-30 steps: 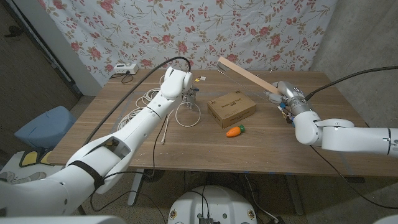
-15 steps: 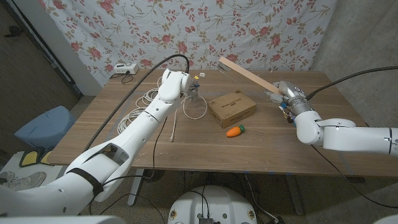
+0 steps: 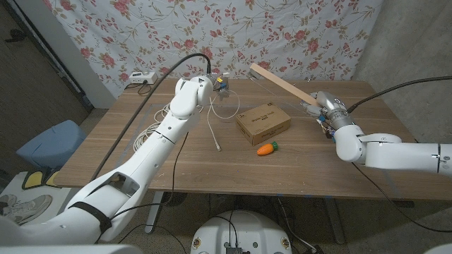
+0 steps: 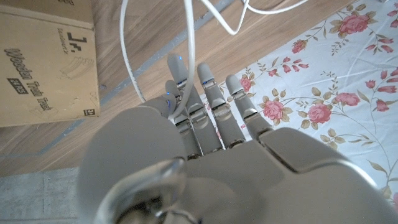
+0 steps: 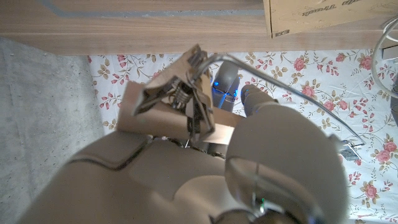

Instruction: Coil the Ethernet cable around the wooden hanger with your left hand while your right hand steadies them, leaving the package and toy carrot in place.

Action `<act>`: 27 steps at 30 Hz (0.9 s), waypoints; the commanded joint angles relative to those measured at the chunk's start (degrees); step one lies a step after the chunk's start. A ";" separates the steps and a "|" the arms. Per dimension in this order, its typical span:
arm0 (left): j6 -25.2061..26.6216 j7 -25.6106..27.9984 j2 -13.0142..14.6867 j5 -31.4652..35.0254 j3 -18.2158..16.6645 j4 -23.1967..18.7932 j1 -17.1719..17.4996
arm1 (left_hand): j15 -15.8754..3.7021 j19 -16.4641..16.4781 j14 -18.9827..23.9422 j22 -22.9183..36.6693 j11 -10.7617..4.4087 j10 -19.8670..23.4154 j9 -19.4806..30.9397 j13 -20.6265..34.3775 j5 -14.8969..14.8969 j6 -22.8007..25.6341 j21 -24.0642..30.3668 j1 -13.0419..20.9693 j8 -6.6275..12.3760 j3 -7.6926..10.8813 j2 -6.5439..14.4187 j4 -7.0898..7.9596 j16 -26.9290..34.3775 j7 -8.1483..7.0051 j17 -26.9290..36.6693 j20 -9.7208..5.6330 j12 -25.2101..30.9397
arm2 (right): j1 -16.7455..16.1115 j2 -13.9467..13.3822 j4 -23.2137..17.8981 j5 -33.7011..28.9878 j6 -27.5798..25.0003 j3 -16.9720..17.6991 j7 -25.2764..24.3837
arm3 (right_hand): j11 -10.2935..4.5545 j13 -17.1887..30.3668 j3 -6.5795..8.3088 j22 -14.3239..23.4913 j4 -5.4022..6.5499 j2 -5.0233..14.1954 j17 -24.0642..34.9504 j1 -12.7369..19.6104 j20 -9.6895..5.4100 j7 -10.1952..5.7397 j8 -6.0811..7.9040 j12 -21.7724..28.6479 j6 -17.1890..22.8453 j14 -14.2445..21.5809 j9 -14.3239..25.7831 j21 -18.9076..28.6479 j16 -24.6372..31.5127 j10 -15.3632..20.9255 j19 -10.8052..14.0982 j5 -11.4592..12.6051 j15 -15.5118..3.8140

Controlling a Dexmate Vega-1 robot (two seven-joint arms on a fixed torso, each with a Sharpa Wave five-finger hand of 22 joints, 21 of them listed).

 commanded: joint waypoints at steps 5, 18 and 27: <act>0.32 -4.77 2.99 -1.13 0.28 -9.21 -1.45 | -5.40 0.39 5.75 0.63 0.87 -1.90 9.38 18.43 4.06 2.23 1.87 1.06 6.35 -4.24 0.89 -0.90 3.64 1.25 9.61 0.32 14.27 | -0.65 6.19 9.13 2.06 4.87 2.65 2.93 | -0.16 0.43 4.47 -0.16 4.61 2.34 0.15 2.11 -2.57 0.98 0.99 0.50 5.49 -0.83 1.42 1.25 0.54 -0.57 -0.56 0.48 -4.55; -4.69 -8.41 1.69 -18.74 -4.13 -6.59 -4.67 | -5.31 0.64 6.15 0.51 0.74 -3.84 12.04 26.80 5.53 3.02 2.65 2.38 8.43 -4.44 0.89 -0.85 4.35 2.42 13.05 0.51 19.52 | -2.09 12.02 15.58 -1.72 5.88 5.85 4.28 | -0.47 1.34 4.30 -0.30 4.69 2.29 0.20 2.10 -2.92 0.74 1.30 1.15 5.47 -0.88 1.96 2.39 1.07 -0.86 -0.30 0.75 -4.56; -8.21 -5.87 -1.00 -25.34 -5.17 -1.24 -8.24 | -5.33 0.81 6.07 0.43 0.85 -3.86 12.43 27.11 6.18 3.32 2.98 2.82 8.61 -4.35 0.61 -0.61 4.39 2.79 14.17 0.58 19.88 | -4.17 14.29 16.21 -8.20 7.95 7.65 2.31 | -0.50 1.12 4.11 -0.46 4.77 2.15 0.22 2.08 -3.35 0.50 1.48 1.04 5.43 -1.27 2.33 3.01 1.50 -1.18 -0.81 1.02 -4.56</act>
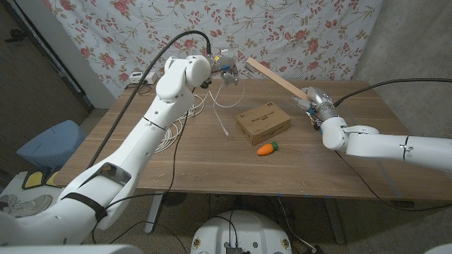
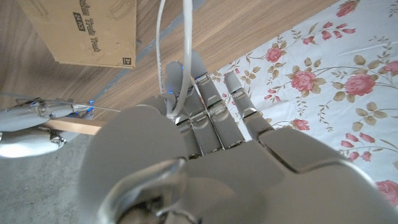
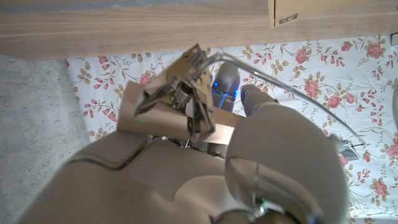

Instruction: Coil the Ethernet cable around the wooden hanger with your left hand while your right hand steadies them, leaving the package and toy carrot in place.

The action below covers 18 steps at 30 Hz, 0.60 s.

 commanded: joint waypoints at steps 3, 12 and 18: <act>-5.18 1.58 -3.21 -10.83 -1.64 6.52 -5.17 | -2.81 0.58 0.21 0.11 -0.05 0.04 0.20 0.21 0.56 3.47 0.53 0.76 6.55 0.09 -0.13 0.38 0.39 2.76 0.68 0.29 0.29 | -2.63 4.11 2.39 -8.63 1.41 2.76 -1.86 | -0.55 0.38 4.21 -0.12 4.63 2.12 0.21 2.05 -3.33 0.41 0.65 0.38 5.49 -0.28 0.31 0.57 0.76 -0.48 -0.37 0.43 -4.86; -7.73 2.06 -5.50 -14.70 -2.40 9.90 -7.44 | -2.79 0.67 0.27 0.07 -0.08 0.04 0.20 0.41 0.97 3.68 0.78 1.03 6.45 0.04 -0.44 0.54 0.29 2.85 1.40 0.23 0.61 | -3.15 7.60 4.73 -14.60 -1.87 3.22 1.66 | -0.91 0.12 4.05 -0.27 4.68 2.00 0.22 2.04 -3.62 0.14 0.76 0.30 5.50 -0.55 0.53 0.85 1.08 -0.48 -0.66 0.66 -4.90; -9.26 1.26 -6.45 -17.11 -3.06 10.12 -8.54 | -2.78 0.73 0.39 0.07 -0.02 0.14 0.09 0.26 1.22 3.84 0.96 1.21 6.32 0.03 -0.51 0.62 0.25 3.09 1.84 0.16 0.68 | -2.96 11.13 9.11 -18.58 -2.11 3.24 5.24 | -0.79 0.45 3.90 -0.41 4.67 1.90 0.22 2.09 -3.83 0.00 0.83 0.57 5.56 -0.89 0.66 1.08 1.40 -0.59 -0.93 0.95 -4.90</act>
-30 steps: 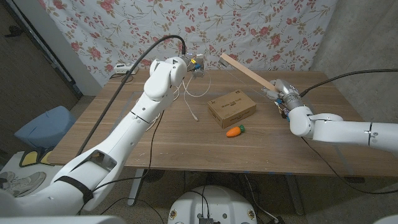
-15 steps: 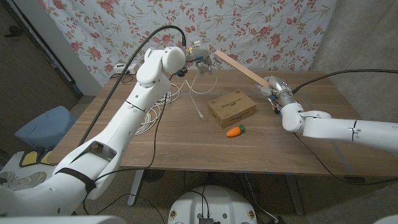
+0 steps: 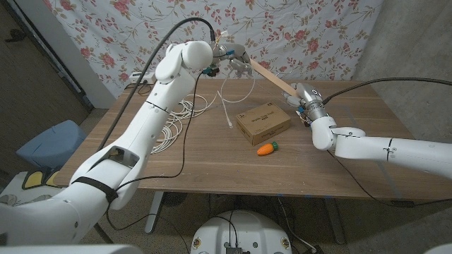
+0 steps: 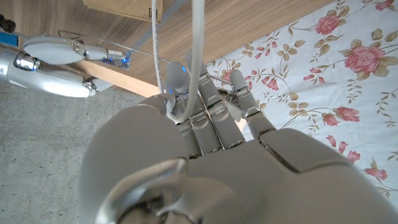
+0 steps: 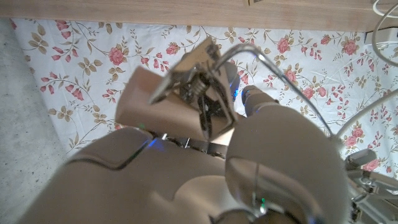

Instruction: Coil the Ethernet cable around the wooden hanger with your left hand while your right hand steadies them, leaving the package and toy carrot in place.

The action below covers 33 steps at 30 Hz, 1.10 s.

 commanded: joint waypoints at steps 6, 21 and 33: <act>-3.54 -1.16 -2.64 -6.19 -1.29 1.58 -3.55 | -2.77 0.81 0.66 0.14 -0.13 0.17 0.10 0.31 0.64 3.98 0.78 1.02 6.25 0.26 -0.13 0.45 0.30 3.11 0.91 -0.63 0.52 | -1.14 8.56 10.85 -7.85 1.30 2.36 7.54 | -0.99 -0.13 4.04 0.06 4.40 2.15 0.06 1.86 -3.94 -0.08 0.28 0.12 5.60 -0.65 0.26 0.46 0.75 -0.57 -0.48 0.72 -5.13; 7.88 -7.45 2.95 8.27 3.57 -9.02 -1.59 | -2.49 7.89 1.61 1.11 -0.20 0.44 -0.15 -0.21 1.33 4.48 5.66 2.31 5.55 0.34 -0.32 0.30 0.06 4.03 2.29 -0.49 0.76 | -9.10 9.58 21.35 13.17 25.98 16.67 6.78 | -1.03 0.42 3.84 0.07 4.26 2.18 0.07 2.18 -3.94 0.26 0.76 0.76 5.89 -0.65 0.99 1.10 1.41 -0.33 -0.23 1.15 -5.14; 13.29 -9.65 7.04 18.77 6.43 -12.89 0.45 | -2.47 7.87 1.91 1.54 -0.42 0.33 -0.13 -0.41 1.47 4.65 7.38 2.76 5.16 0.27 -0.49 0.34 -0.21 4.24 2.70 -0.57 0.77 | -13.95 8.87 23.65 22.97 38.32 23.68 7.04 | -1.06 2.04 3.62 0.16 4.25 2.26 0.13 2.51 -4.09 0.36 1.15 1.81 6.01 -0.43 1.67 1.98 2.41 -0.54 -0.18 1.46 -5.10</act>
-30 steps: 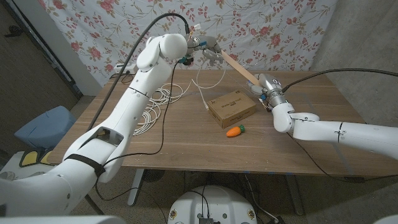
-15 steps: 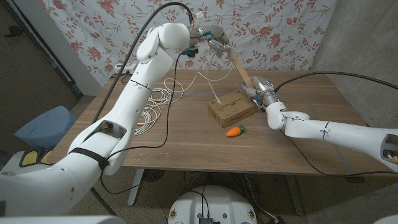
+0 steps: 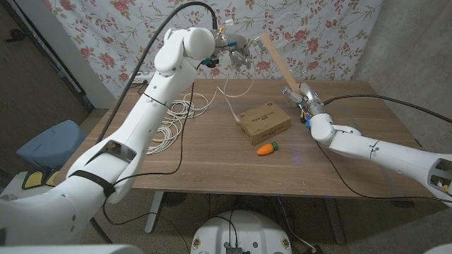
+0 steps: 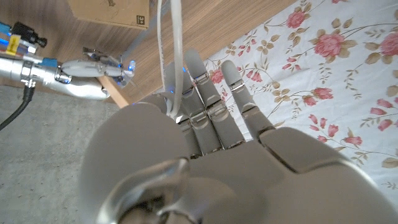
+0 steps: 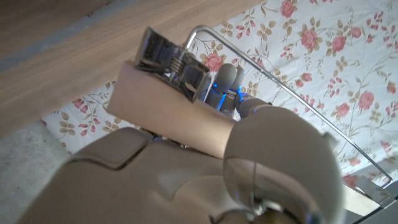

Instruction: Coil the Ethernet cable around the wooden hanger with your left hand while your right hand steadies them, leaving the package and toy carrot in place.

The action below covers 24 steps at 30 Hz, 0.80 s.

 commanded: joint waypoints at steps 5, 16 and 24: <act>3.10 -3.39 3.54 4.35 1.16 -3.56 1.50 | -1.76 0.40 0.84 0.39 -0.39 0.16 0.31 0.16 0.30 4.20 1.61 1.09 5.05 -0.03 -0.13 0.14 -0.23 3.70 0.47 -0.24 0.54 | -3.34 -2.39 -2.51 3.00 2.57 6.42 -5.76 | -1.33 0.78 -0.34 0.13 0.27 1.55 0.13 1.79 -4.47 0.33 0.34 0.74 0.58 0.12 0.30 0.97 1.04 -0.16 0.08 0.47 -5.30; -5.06 -3.76 1.88 -6.34 1.03 1.90 -2.33 | -1.80 0.39 1.23 0.47 -0.50 0.34 0.42 0.16 0.38 4.34 2.94 1.30 4.76 -0.18 -0.25 0.28 -0.28 3.63 0.85 -0.67 0.62 | 2.56 -0.40 -6.27 -8.89 -16.30 1.40 -2.60 | -1.34 1.52 -0.46 0.06 0.34 1.49 0.16 1.99 -4.59 0.23 0.45 1.11 0.70 -0.03 0.45 1.45 1.77 -0.36 -0.06 0.66 -5.31; -9.12 -6.04 0.49 -14.21 0.00 5.09 -4.90 | -1.80 0.31 1.47 0.50 -0.48 0.37 0.47 0.32 0.42 4.48 3.63 1.44 4.62 -0.23 -0.26 0.32 -0.23 3.78 1.09 -0.81 0.70 | 4.97 1.95 -5.67 -13.72 -24.04 -0.41 1.31 | -1.27 1.81 -0.62 0.09 0.40 1.43 0.24 2.21 -4.71 0.28 0.40 1.23 0.76 -0.29 0.41 2.10 2.81 -0.53 -0.24 0.92 -5.28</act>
